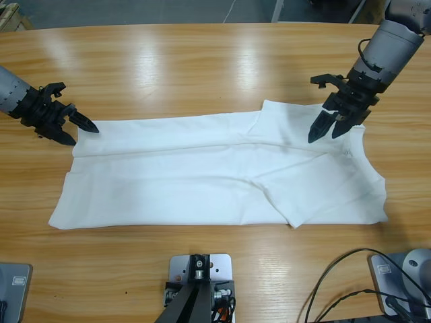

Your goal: Fold clothes

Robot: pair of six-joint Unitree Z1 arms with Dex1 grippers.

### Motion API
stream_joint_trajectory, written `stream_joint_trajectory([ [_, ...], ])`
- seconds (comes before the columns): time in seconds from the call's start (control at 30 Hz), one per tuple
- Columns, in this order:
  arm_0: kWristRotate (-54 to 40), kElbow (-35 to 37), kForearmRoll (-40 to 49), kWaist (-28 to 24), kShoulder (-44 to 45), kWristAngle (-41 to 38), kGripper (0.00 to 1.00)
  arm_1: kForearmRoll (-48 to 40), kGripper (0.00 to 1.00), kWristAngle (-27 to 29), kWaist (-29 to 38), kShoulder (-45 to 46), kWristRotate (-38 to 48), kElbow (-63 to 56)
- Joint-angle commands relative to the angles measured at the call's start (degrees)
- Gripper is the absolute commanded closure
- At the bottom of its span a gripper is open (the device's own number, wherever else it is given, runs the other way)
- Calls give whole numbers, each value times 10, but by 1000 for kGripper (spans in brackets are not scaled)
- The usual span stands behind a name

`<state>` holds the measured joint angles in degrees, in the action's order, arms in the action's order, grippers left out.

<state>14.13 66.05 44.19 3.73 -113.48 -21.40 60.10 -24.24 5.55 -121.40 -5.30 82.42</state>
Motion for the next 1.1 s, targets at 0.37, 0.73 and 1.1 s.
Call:
stream_joint_trajectory([
  [0.37,-6,-22,-1,15,-14,-15,1000,-6,147,-4,7,8,5,-17],
  [0.73,40,-71,-1,72,23,-34,1000,1,147,1,7,24,10,-19],
  [1.1,89,-92,20,88,19,-35,1000,33,136,-6,8,43,12,-16],
])
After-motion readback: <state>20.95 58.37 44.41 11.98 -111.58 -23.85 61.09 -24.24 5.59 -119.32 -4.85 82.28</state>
